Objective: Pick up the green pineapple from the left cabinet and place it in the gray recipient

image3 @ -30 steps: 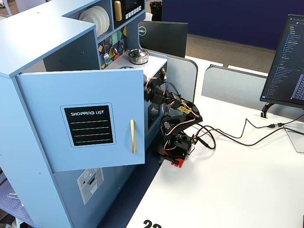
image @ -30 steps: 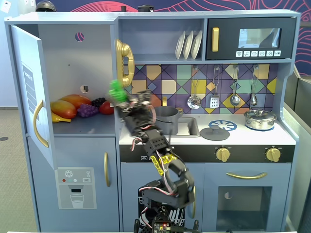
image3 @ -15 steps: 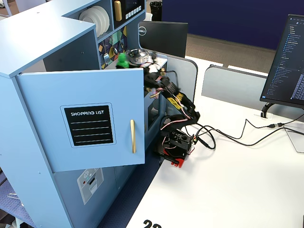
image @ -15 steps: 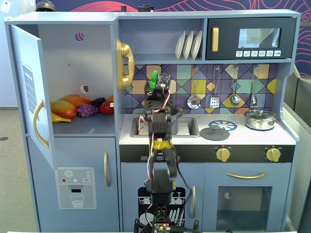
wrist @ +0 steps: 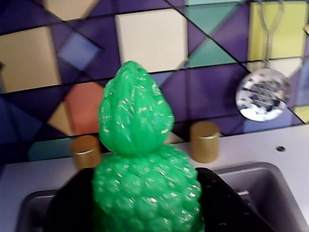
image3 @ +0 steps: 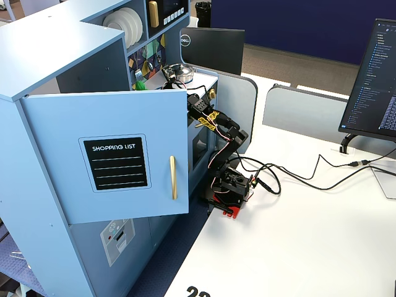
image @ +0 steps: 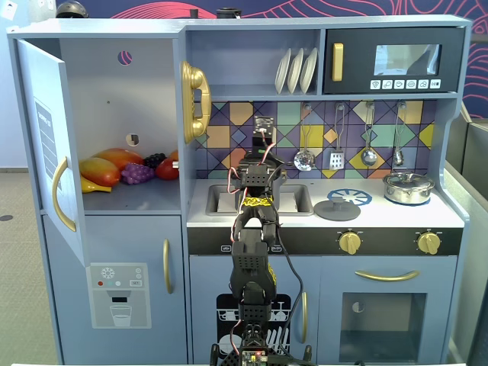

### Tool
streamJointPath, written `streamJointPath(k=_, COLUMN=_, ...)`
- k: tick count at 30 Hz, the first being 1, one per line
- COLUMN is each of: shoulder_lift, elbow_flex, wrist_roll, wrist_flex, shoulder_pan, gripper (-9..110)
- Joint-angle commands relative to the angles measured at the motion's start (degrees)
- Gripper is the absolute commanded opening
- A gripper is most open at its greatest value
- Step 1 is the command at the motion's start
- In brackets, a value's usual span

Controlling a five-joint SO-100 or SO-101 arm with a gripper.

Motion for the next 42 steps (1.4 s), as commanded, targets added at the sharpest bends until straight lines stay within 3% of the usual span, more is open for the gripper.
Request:
streamJointPath(k=1, shoulder_lift=-0.2, elbow_flex=-4.6, wrist_roll=2.2, wrist_flex=-0.3, shoulder_pan=1.0, gripper=33)
streamJointPath(k=5, shoulder_lift=0.4, elbow_flex=-5.2, wrist_roll=2.4, wrist_flex=-0.3, shoulder_pan=1.3, gripper=32)
streamJointPath(k=8, shoulder_lift=4.6, elbow_flex=-5.2, wrist_roll=2.1, wrist_flex=2.9, shoulder_pan=1.1, gripper=24)
streamJointPath(k=10, shoulder_lift=10.4, elbow_flex=-4.5, wrist_roll=1.9, wrist_flex=10.6, shoulder_pan=0.5, gripper=16)
streamJointPath(k=13, shoulder_lift=22.1, elbow_flex=-1.7, wrist_roll=-2.8, wrist_flex=32.0, shoulder_pan=-1.9, gripper=0)
streamJointPath(k=17, shoulder_lift=38.7, elbow_flex=13.2, wrist_roll=-6.6, wrist_flex=47.3, shoulder_pan=-3.2, gripper=0)
streamJointPath(k=23, shoulder_lift=46.7, elbow_flex=39.2, wrist_roll=-21.3, wrist_flex=62.1, shoulder_pan=1.9, gripper=0)
streamJointPath(k=26, shoulder_lift=44.9, elbow_flex=51.9, wrist_roll=-15.4, wrist_flex=55.5, shoulder_pan=-0.1, gripper=0)
streamJointPath(k=29, shoulder_lift=42.7, elbow_flex=63.0, wrist_roll=-4.1, wrist_flex=39.1, shoulder_pan=-4.9, gripper=0)
streamJointPath(k=34, shoulder_lift=36.7, elbow_flex=73.8, wrist_roll=2.9, wrist_flex=20.7, shoulder_pan=-8.0, gripper=0)
streamJointPath(k=37, shoulder_lift=37.0, elbow_flex=77.6, wrist_roll=4.7, wrist_flex=19.1, shoulder_pan=-8.0, gripper=0)
streamJointPath(k=42, shoulder_lift=40.9, elbow_flex=77.7, wrist_roll=6.2, wrist_flex=29.5, shoulder_pan=-7.8, gripper=0)
